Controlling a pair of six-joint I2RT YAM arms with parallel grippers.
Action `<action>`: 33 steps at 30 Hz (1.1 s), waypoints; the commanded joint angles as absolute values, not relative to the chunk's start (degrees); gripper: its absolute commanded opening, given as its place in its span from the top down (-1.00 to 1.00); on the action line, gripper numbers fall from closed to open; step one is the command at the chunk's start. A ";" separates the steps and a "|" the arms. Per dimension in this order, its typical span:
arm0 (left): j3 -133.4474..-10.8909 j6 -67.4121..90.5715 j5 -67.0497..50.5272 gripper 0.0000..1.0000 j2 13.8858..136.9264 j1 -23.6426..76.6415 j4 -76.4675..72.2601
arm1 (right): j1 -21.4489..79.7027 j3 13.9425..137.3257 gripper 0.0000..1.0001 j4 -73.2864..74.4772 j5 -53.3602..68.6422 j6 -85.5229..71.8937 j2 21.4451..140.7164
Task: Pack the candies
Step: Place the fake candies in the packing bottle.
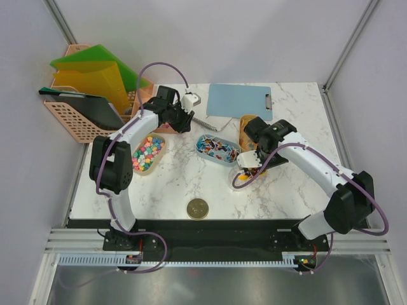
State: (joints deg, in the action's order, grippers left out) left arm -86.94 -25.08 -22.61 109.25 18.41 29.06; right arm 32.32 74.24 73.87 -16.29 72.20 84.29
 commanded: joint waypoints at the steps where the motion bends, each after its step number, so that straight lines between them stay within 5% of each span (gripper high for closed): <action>1: -87.10 -23.03 -23.29 0.30 109.42 18.02 25.67 | 33.75 77.34 0.99 77.86 -21.96 68.03 86.04; 29: -83.93 -20.04 -26.98 0.24 107.05 17.84 22.06 | 40.08 77.96 1.00 83.58 -37.35 65.21 87.37; 33: -86.39 -14.78 -34.76 0.21 105.21 17.67 23.81 | 38.85 84.44 1.00 82.80 -30.00 63.40 86.83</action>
